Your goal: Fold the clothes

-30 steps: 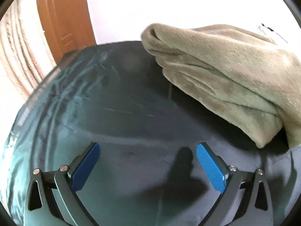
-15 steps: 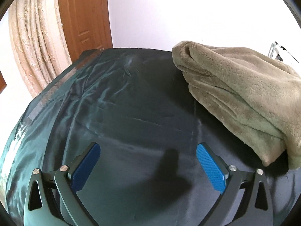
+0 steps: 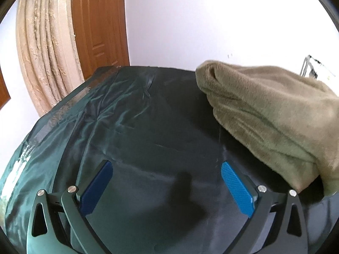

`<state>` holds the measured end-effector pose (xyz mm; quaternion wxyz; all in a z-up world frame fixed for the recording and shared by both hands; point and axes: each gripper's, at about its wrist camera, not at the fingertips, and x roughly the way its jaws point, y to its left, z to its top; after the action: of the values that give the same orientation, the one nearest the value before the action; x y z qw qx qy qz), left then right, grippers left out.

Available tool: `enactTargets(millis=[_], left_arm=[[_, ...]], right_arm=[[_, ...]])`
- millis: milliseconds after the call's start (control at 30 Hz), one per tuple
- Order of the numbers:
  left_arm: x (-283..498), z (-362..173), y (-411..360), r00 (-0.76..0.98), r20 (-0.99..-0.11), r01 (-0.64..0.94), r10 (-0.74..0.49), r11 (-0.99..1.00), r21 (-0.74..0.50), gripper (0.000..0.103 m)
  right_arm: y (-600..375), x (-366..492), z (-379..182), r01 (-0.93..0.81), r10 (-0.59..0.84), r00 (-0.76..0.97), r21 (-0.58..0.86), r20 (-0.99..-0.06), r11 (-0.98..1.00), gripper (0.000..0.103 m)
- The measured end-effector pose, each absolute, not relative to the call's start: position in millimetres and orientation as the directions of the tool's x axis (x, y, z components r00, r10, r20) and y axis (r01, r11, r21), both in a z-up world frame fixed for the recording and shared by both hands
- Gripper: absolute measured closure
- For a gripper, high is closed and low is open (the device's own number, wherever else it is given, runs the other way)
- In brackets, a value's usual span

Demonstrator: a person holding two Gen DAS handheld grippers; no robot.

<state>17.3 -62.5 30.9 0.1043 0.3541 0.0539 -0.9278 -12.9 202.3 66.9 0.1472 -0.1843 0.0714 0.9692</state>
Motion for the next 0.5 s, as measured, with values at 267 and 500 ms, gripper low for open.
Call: enactTargets(millis=[267, 500], left_arm=[[26, 40, -74, -0.77, -0.633, 0.218, -0.084, -0.966, -0.136, 0.0], [18, 29, -78, -0.737, -0.671, 0.237, -0.08, -0.961, -0.146, 0.0]], right_arm=[[199, -14, 67, -0.44, 0.401, -0.834, 0.018, -0.378, -0.898, 0.0], [212, -26, 58, -0.44, 0.363, -0.808, 0.067, -0.465, -0.895, 0.0]])
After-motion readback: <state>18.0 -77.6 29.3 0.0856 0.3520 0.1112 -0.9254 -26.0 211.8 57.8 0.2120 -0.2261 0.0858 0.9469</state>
